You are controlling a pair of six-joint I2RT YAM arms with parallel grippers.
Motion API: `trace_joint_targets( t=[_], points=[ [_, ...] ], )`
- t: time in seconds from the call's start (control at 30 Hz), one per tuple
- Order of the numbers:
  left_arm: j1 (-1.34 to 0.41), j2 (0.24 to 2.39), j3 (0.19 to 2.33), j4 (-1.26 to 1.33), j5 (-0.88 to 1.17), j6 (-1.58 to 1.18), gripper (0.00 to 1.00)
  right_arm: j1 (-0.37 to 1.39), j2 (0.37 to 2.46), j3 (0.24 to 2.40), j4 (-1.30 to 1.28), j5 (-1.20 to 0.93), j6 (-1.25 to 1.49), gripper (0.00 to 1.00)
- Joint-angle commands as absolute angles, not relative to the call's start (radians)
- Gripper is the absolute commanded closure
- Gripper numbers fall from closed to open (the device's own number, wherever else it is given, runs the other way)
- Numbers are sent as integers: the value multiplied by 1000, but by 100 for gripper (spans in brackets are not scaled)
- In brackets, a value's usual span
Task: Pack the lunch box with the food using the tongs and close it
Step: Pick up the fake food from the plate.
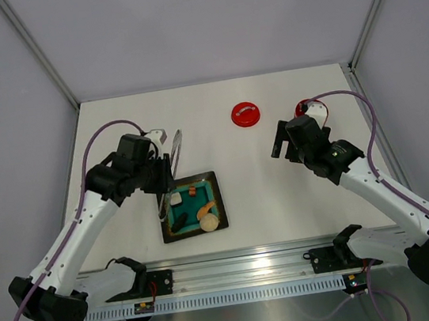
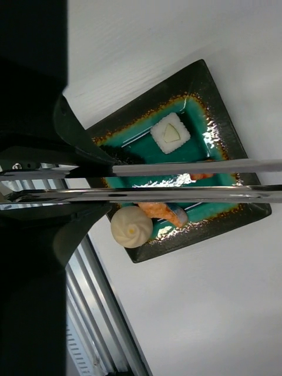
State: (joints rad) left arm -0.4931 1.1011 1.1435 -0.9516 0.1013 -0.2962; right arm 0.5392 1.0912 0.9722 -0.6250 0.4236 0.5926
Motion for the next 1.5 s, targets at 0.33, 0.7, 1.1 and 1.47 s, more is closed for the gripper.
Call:
trace_joint_targets(
  t=[0.33, 0.7, 1.1, 1.47],
  points=[
    [-495, 1029, 1150, -979, 78, -295, 57, 535, 1049, 971, -617, 411, 637, 1],
    [-495, 1003, 1170, -1002, 120, -269, 65, 535, 1057, 979, -618, 408, 644, 1],
    [-509, 985, 1143, -1108, 123, -305, 60, 535, 1066, 982, -611, 403, 650, 1],
    [-638, 1012, 1080, -1060, 7, -458, 59, 537, 1075, 974, -601, 393, 650, 1]
  ],
)
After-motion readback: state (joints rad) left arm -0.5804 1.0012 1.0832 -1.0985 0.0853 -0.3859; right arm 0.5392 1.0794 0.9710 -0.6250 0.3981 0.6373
